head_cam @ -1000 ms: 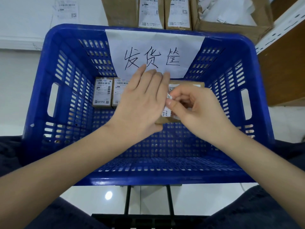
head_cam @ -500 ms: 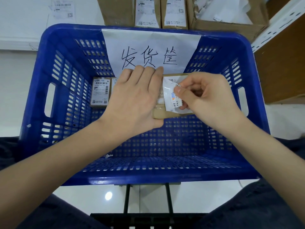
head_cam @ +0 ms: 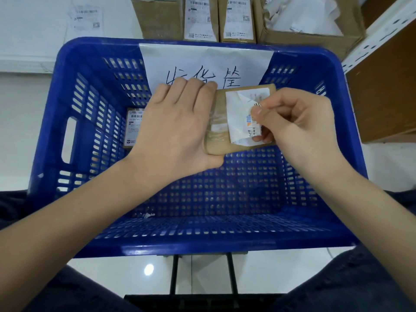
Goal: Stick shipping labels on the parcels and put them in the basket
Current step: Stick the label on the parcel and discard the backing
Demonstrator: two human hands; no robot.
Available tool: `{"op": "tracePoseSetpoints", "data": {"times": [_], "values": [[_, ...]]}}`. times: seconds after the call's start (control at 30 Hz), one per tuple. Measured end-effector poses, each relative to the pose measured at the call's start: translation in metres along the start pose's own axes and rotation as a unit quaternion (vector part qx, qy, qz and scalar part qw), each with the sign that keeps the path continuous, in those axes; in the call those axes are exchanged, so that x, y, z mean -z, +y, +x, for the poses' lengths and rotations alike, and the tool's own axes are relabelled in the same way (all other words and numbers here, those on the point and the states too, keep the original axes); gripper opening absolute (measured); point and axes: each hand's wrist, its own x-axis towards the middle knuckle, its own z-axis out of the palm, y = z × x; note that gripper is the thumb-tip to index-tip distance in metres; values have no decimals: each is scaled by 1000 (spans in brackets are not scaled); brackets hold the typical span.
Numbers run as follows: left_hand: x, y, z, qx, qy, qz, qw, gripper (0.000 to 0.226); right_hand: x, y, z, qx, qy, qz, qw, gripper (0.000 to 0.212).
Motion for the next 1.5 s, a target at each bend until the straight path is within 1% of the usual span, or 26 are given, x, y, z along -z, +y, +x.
{"op": "tracePoseSetpoints", "data": {"times": [0.17,0.27,0.37,0.43,0.53,0.6,0.67,0.77,0.87,1.03,1.1,1.17,1.3,1.4,1.5], "values": [[2,-5,0,21,1,-16,1000,91,8,0,5,10,25,-22,999,15],[2,-9,-3,31,-13,-10,999,93,14,4,10,28,19,-105,994,18],[2,-9,-5,21,-20,-21,999,92,13,9,12,20,-6,-136,991,16],[3,-9,-6,5,-11,-28,1000,85,12,10,12,33,5,-143,989,17],[3,-9,-6,-28,0,-1,1000,78,10,13,12,52,29,-166,984,14],[2,-8,-6,-38,-2,13,999,77,8,15,12,55,41,-172,983,9],[0,-7,-6,-39,-8,19,999,78,6,16,12,63,58,-184,979,9],[0,-5,-6,-36,-15,21,999,77,4,15,8,84,73,-217,970,11],[-1,-2,-8,-45,-17,30,998,75,-1,17,4,107,83,-289,948,12],[-3,-1,-9,-36,-14,33,999,75,-3,27,6,190,89,-337,918,16],[-4,-2,-8,-34,-15,36,999,75,-3,27,5,206,75,-324,920,18],[-4,-4,-8,-32,-15,43,998,76,-3,25,5,192,52,-272,941,17],[-2,-7,-7,-28,-14,43,999,78,2,23,10,103,-7,-177,979,9],[-1,-7,-6,-24,-7,42,999,78,2,22,12,47,-24,-121,991,13],[0,-7,-7,-23,-4,37,999,77,1,19,13,9,-31,-81,996,8]]}}
